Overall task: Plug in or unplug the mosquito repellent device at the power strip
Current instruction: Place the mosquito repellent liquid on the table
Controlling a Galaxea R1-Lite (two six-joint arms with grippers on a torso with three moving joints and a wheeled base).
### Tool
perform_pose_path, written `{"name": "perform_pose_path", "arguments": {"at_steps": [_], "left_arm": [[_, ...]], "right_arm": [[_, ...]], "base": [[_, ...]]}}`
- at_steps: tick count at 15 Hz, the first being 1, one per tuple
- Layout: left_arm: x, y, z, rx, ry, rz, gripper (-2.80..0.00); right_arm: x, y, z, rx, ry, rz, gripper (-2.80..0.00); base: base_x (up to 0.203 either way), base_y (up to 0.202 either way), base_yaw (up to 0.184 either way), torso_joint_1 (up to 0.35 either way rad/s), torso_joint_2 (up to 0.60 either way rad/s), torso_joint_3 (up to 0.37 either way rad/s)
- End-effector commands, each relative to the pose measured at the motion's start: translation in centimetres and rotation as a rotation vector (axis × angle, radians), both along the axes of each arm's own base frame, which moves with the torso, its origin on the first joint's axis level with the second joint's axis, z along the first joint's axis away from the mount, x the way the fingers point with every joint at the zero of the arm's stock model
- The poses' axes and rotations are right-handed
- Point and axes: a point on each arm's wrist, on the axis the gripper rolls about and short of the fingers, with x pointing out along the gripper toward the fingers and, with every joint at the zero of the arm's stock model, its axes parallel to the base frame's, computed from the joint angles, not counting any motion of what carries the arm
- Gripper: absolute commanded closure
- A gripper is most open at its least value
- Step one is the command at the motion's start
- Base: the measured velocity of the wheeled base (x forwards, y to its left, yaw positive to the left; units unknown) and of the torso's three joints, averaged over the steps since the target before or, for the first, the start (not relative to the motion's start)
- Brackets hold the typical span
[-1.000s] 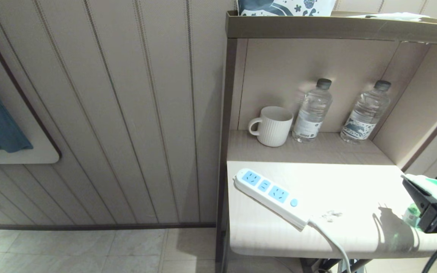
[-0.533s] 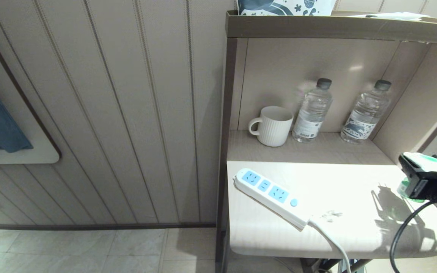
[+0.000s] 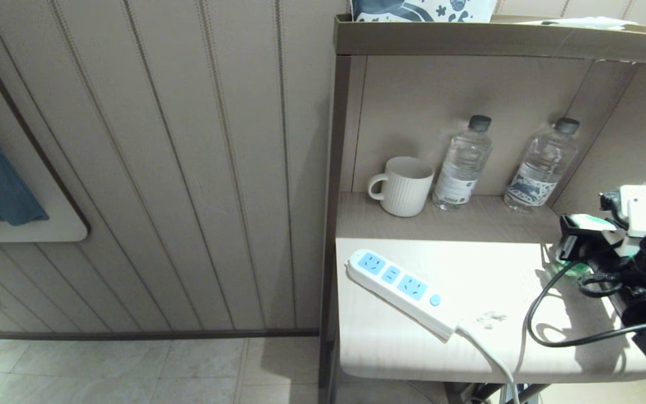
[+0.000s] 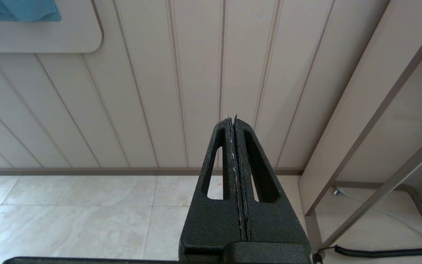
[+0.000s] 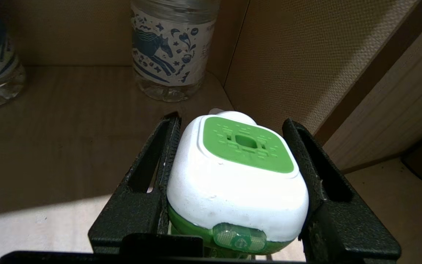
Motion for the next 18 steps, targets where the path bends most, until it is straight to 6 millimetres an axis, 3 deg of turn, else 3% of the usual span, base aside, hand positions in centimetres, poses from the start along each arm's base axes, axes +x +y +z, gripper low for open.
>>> {"name": "perform_pose_path", "arguments": {"at_steps": [1, 8, 9, 15, 18], "left_arm": [[0.0, 0.0, 0.0, 0.001, 0.002, 0.0, 0.0], [0.0, 0.0, 0.0, 0.0, 0.002, 0.0, 0.0], [0.0, 0.0, 0.0, 0.0, 0.002, 0.0, 0.0], [0.0, 0.0, 0.0, 0.001, 0.002, 0.0, 0.0], [0.0, 0.0, 0.0, 0.0, 0.003, 0.0, 0.0]], "right_arm": [[1.4, -0.2, -0.6, 0.0, -0.022, -0.018, 0.0], [1.3, 0.4, -0.4, 0.003, -0.026, -0.024, 0.0], [1.3, 0.5, -0.4, 0.003, -0.027, -0.023, -2.8], [0.8, 0.8, -0.2, 0.003, -0.029, -0.013, -2.8], [0.0, 0.9, 0.8, 0.0, -0.062, -0.012, -2.8]], "base": [[0.0, 0.0, 0.0, 0.0, 0.0, 0.0], [0.0, 0.0, 0.0, 0.0, 0.0, 0.0], [0.0, 0.0, 0.0, 0.0, 0.0, 0.0], [0.0, 0.0, 0.0, 0.0, 0.0, 0.0], [0.0, 0.0, 0.0, 0.0, 0.0, 0.0]]}}
